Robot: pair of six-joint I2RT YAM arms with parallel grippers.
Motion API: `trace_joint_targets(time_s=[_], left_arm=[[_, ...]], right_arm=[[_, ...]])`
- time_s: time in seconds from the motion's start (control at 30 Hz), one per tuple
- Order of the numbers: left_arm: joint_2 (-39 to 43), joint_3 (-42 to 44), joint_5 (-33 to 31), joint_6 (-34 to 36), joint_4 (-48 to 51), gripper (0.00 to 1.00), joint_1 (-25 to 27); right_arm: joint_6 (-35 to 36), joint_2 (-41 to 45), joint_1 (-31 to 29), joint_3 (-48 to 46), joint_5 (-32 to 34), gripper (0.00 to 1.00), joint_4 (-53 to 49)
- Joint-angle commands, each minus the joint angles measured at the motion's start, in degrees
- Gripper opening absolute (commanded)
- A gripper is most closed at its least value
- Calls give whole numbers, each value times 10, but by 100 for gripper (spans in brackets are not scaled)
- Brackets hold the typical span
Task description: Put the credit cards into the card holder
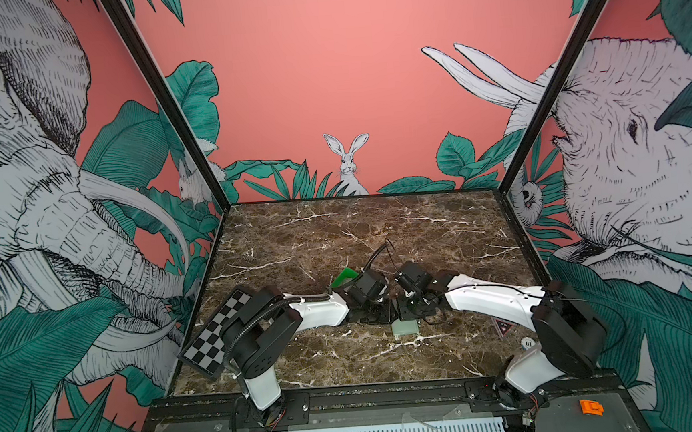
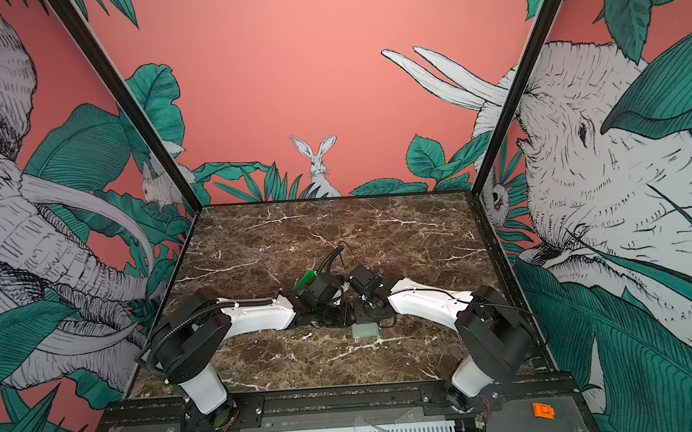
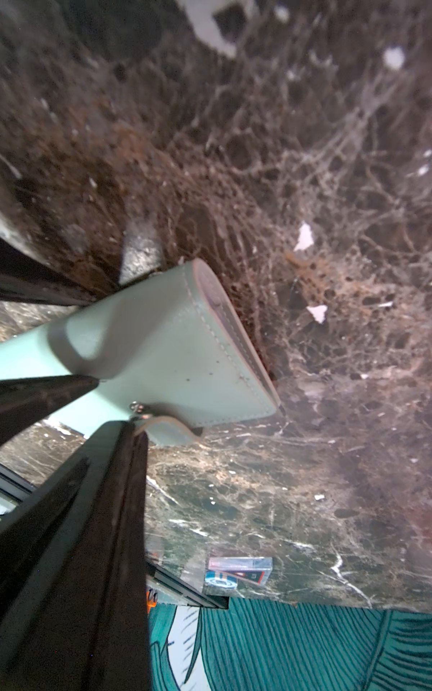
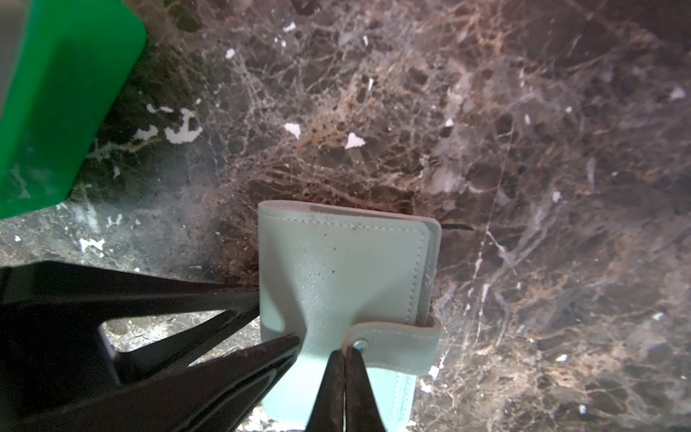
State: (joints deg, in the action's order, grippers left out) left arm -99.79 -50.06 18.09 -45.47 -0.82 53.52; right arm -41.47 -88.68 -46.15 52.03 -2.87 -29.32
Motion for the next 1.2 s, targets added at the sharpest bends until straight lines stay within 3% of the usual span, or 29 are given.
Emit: trace_joint_targets(time_s=[0.0,1.17], left_arm=[[-3,6,1,-4,-9,33,-2],[4,12,0,-7,-9,31,-2]], right_arm=[[8,-9,-4,0,-5,0,2],[2,-60,-4,-12,-16,0,6]])
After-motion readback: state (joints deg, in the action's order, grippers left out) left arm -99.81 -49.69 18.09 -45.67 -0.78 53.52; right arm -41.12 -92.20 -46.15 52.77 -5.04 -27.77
